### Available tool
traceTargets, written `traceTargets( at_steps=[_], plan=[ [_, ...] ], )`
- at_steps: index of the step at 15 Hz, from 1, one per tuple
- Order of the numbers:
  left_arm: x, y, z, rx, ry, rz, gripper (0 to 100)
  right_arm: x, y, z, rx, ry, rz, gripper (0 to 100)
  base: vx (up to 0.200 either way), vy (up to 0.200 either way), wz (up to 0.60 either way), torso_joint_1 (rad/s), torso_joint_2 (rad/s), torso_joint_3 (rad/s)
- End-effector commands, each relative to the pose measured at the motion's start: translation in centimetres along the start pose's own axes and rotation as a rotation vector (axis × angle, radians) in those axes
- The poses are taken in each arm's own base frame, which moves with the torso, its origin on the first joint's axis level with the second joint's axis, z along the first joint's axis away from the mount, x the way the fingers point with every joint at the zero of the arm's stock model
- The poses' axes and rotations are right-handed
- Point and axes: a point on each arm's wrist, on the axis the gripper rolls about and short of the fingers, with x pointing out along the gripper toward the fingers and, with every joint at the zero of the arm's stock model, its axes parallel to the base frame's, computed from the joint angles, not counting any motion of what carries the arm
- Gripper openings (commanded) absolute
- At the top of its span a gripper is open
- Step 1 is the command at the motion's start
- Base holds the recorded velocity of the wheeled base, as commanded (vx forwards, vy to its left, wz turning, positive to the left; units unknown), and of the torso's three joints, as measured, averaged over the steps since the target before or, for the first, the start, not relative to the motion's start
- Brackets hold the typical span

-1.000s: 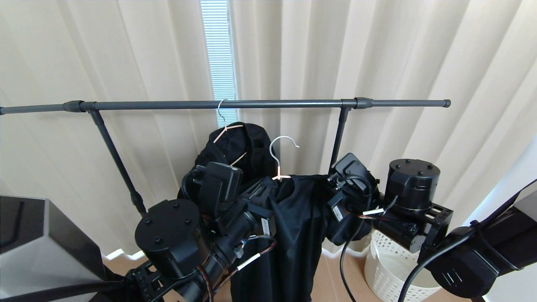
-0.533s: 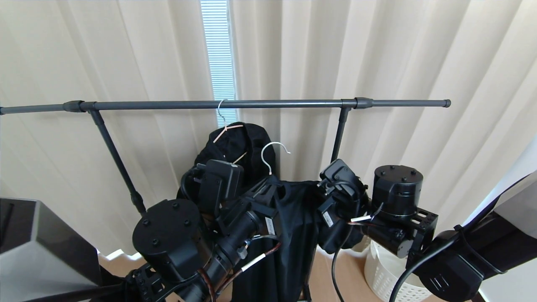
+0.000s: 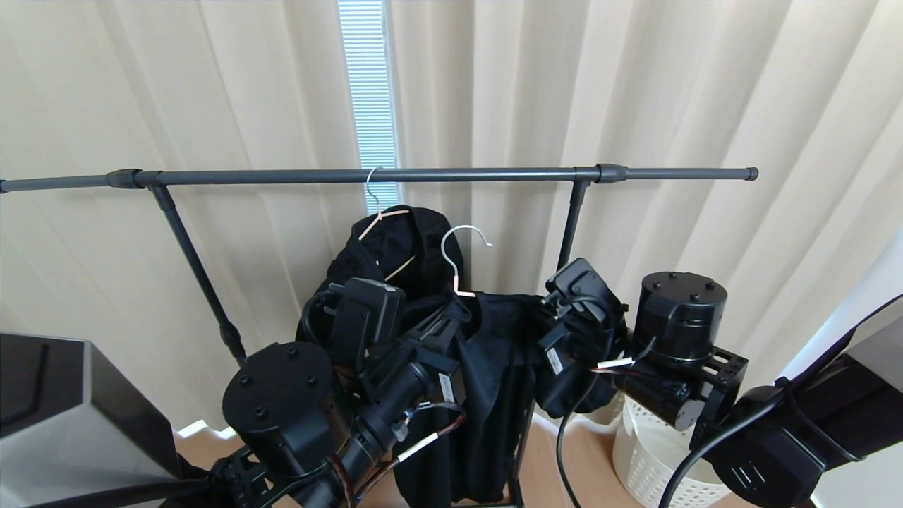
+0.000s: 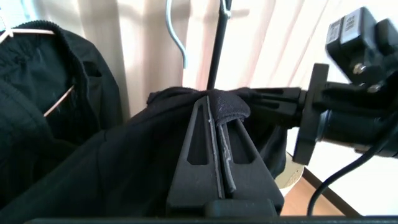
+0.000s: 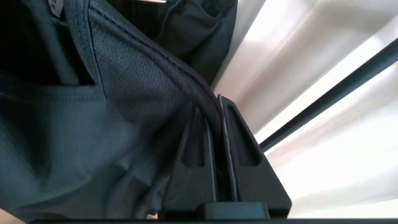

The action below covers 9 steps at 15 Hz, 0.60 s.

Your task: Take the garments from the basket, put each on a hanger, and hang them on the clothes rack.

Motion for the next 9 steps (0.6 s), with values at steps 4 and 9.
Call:
traceTargets(
  at_steps=[4,9],
  plan=[
    [-0.22,0.26,-0.65,0.012,0.029,0.001,100,-0.18,-0.1,0.28,0.002,-0.01,-0.003,0,0.0,0.0,0.0,0.0,0.0,0.0],
    [-0.47,0.28,-0.77,0.051,0.037,-0.001,100,-0.23,-0.25,0.41,0.002,-0.014,-0.007,0,0.0,0.0,0.0,0.0,0.0,0.0]
  ],
)
